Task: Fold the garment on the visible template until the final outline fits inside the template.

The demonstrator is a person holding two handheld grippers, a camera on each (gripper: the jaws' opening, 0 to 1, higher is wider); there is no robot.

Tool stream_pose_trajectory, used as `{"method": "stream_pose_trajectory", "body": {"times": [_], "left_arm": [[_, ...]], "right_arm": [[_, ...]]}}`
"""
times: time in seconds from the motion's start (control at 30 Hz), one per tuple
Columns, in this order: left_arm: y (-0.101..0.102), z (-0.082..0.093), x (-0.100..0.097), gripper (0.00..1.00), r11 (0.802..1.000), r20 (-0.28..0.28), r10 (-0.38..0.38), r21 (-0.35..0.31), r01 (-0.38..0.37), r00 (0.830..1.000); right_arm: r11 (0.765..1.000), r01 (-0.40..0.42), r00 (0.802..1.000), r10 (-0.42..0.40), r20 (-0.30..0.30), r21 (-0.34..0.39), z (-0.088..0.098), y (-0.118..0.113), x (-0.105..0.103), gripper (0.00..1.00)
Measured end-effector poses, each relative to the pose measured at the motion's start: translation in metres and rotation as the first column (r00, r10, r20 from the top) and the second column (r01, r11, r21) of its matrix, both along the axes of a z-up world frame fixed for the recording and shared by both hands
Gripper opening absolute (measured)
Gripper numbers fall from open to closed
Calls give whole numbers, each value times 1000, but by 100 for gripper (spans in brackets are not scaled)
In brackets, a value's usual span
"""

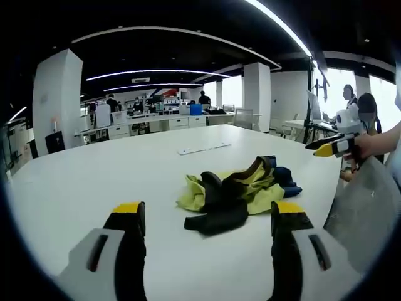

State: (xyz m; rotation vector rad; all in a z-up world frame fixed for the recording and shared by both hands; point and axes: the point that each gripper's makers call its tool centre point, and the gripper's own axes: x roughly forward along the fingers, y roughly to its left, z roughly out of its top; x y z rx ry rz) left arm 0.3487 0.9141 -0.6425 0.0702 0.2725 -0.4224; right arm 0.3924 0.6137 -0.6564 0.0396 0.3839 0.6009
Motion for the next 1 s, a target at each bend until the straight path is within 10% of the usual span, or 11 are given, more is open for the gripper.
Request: {"method": "stream_pose_trajectory", "body": {"times": [1.0], "left_arm": [[0,-3,1,79,1000,-6,1,12,-1,1000]], "right_arm": [[1000,1,1000,-1,-3,-4,-2,-1,0,83]]}}
